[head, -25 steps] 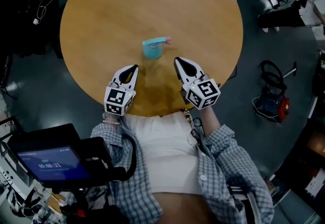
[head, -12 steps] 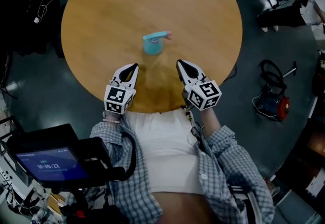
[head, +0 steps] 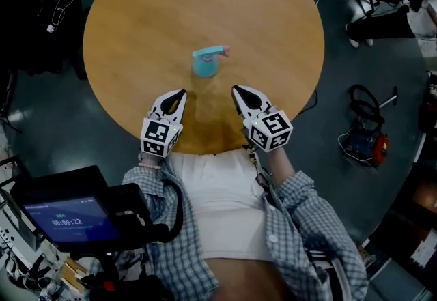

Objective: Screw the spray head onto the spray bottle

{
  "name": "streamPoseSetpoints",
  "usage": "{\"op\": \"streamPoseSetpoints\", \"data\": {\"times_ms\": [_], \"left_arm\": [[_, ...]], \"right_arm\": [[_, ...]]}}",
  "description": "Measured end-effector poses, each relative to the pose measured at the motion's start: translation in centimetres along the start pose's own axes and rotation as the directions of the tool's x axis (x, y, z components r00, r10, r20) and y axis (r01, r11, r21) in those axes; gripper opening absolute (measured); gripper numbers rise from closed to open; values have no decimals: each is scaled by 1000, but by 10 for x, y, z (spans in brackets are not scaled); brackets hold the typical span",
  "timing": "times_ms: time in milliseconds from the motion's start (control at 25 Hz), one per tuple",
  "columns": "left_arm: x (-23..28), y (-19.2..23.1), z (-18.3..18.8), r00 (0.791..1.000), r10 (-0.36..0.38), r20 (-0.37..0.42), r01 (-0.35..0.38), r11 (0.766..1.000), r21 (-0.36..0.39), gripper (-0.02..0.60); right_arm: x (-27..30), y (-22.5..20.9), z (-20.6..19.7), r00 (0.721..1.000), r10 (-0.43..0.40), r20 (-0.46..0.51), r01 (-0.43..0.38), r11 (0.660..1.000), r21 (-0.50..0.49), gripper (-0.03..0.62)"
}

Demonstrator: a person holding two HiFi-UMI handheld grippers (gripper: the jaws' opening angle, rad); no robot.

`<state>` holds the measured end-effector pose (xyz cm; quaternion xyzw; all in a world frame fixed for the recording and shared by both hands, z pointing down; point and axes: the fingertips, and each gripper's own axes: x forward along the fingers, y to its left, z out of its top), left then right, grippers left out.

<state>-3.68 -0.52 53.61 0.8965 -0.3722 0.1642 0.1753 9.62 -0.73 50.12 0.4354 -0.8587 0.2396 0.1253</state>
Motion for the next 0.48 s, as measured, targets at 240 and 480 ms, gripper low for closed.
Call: {"op": "streamPoseSetpoints", "data": {"times_ms": [240, 480], "left_arm": [[1, 2, 1, 1000, 7, -4, -7, 1000, 9, 6], [-5, -3, 3, 1000, 8, -3, -7, 1000, 10, 6]], "right_arm": [[3, -2, -1, 1000, 14, -5, -14, 1000, 5, -6], [-4, 5, 0, 1000, 24, -14, -24, 1000, -15, -6]]}}
